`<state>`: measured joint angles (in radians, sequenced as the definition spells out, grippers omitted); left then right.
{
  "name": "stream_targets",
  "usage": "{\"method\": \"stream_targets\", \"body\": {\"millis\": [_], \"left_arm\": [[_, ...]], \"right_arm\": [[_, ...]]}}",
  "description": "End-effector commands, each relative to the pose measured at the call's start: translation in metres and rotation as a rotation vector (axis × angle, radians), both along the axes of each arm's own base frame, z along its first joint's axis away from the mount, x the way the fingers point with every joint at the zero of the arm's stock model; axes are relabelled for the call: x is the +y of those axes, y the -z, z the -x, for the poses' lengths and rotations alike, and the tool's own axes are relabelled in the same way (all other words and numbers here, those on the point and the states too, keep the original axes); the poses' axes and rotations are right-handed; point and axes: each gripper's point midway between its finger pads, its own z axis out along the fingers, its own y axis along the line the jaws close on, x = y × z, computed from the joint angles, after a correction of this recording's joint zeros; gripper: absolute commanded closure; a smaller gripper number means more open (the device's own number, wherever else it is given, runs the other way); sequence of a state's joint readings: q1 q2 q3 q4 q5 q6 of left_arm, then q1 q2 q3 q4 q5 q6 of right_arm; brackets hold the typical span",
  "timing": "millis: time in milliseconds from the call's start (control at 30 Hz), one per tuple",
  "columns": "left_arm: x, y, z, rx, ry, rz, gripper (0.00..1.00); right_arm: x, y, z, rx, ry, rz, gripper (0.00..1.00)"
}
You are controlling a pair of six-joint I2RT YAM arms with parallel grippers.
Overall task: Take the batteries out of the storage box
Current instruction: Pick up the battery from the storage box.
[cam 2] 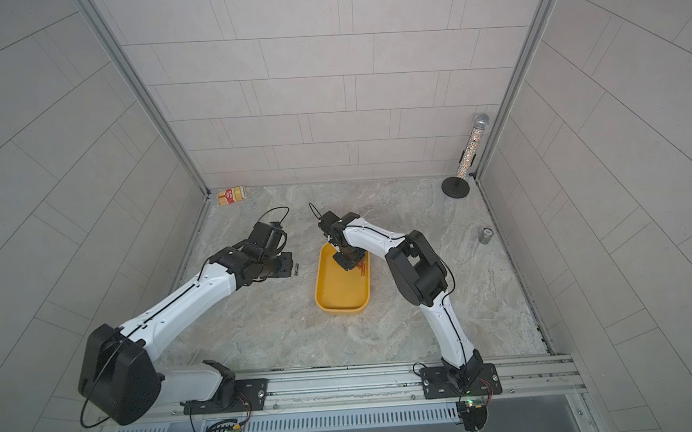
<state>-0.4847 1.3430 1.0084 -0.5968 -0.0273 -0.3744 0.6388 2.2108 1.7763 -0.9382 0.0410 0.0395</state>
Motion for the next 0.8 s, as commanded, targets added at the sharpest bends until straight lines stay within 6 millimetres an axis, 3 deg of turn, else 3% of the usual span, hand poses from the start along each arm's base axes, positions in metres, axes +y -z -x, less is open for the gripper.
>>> {"method": "stream_targets", "body": {"millis": [0,233,600,700,767], "left_arm": [[0.006,0.007,0.003,0.016,-0.016,-0.022,0.52],[0.006,0.008,0.002,0.019,-0.021,-0.026,0.52],[0.007,0.006,0.002,0.017,-0.024,-0.029,0.51],[0.007,0.003,0.002,0.01,-0.026,-0.028,0.51],[0.008,0.002,0.002,0.006,-0.027,-0.028,0.51]], "right_arm": [[-0.003,0.022,0.011,0.076,0.01,0.016,0.83],[0.005,0.014,0.013,0.087,0.02,-0.035,0.85],[0.006,0.004,0.012,0.08,0.043,-0.051,0.99],[0.007,-0.006,0.01,0.067,0.048,-0.06,0.97],[0.005,-0.009,0.01,0.061,0.057,-0.046,0.9]]}}
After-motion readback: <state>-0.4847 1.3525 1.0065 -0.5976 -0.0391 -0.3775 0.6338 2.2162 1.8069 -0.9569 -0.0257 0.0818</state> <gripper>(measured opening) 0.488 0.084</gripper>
